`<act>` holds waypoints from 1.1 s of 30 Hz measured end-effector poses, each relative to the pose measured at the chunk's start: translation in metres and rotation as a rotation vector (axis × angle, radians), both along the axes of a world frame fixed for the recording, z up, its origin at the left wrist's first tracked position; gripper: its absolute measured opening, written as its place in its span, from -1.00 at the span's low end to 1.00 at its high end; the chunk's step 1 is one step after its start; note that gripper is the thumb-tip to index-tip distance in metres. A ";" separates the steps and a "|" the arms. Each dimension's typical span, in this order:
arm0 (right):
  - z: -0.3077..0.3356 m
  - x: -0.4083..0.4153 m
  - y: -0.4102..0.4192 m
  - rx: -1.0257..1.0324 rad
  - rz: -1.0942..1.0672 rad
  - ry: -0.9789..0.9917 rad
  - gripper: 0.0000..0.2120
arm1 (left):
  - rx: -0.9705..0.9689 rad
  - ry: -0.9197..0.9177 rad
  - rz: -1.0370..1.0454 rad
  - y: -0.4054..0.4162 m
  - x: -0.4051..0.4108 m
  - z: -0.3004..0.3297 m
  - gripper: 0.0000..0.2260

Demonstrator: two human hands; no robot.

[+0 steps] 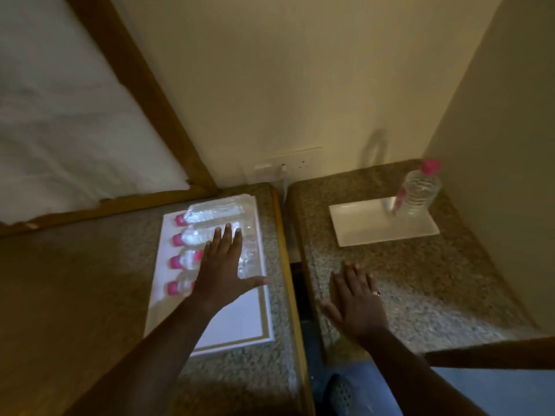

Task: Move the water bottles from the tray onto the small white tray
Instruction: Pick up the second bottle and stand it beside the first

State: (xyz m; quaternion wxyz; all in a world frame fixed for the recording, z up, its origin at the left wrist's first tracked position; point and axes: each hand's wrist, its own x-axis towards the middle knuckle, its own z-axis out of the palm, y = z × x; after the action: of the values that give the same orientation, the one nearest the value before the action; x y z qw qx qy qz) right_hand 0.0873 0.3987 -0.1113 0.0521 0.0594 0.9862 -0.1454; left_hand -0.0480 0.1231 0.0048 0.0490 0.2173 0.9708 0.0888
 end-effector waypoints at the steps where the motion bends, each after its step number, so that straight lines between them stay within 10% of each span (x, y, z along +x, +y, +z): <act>1: 0.000 -0.001 -0.004 0.003 0.010 -0.009 -0.25 | 0.019 -0.003 0.029 -0.010 0.005 0.001 0.11; 14: 0.009 -0.008 -0.023 0.039 0.009 -0.018 -0.22 | 0.111 -0.190 0.205 -0.102 0.023 -0.015 -0.32; 33: 0.013 -0.007 -0.027 0.030 0.007 -0.041 -0.10 | 0.367 -0.172 -0.025 -0.083 0.003 0.076 -0.22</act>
State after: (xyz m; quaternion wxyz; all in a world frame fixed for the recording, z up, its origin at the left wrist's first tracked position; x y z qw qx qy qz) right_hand 0.0802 0.3719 -0.0981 0.0718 0.0596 0.9872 -0.1292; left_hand -0.0448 0.0397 0.0808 0.0925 0.2260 0.9279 0.2819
